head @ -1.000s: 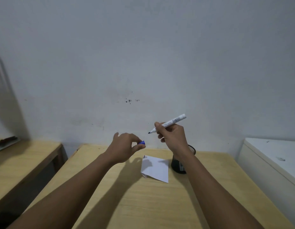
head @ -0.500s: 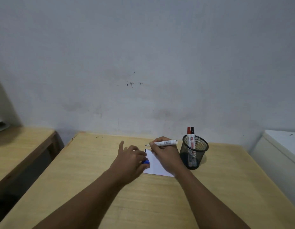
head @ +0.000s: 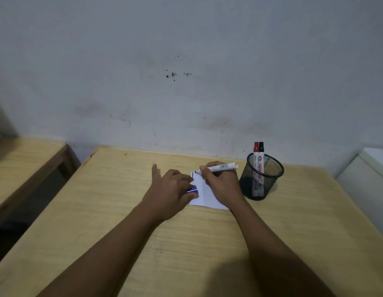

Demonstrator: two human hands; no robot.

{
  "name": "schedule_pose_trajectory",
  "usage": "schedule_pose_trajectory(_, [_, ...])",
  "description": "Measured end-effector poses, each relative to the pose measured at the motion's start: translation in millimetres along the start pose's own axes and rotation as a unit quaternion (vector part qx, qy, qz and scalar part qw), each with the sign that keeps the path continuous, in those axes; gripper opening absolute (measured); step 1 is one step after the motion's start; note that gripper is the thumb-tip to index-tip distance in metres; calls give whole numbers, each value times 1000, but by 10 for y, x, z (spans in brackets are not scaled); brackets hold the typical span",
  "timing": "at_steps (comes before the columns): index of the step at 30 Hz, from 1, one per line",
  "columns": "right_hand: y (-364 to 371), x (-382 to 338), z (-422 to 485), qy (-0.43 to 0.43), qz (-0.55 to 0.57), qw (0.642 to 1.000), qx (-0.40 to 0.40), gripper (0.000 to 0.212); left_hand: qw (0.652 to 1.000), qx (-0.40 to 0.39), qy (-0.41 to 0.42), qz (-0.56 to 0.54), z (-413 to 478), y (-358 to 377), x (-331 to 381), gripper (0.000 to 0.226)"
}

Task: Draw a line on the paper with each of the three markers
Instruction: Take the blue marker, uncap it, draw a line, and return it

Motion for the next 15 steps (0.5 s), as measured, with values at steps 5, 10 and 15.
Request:
schedule_pose_trajectory(5, [35, -78, -13, -20, 2, 1000, -21, 26, 1000, -15, -8, -16, 8, -5, 4, 37])
schedule_pose_trajectory(10, [38, -67, -15, -7, -1, 1000, -17, 19, 999, -24, -8, -23, 9, -7, 10, 37])
schedule_pose_trajectory(15, [40, -61, -9, -4, -14, 1000, -13, 19, 999, -24, -4, -25, 2, -18, 15, 38])
Point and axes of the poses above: each hand's wrist, its own z-axis towards the middle knuckle, its own y-axis out of the palm, x = y × z, the point moved 9 cm from there along z, towards the middle knuckle, and after that the axes turned 14 degrees about -x, right-handed, at the moved point
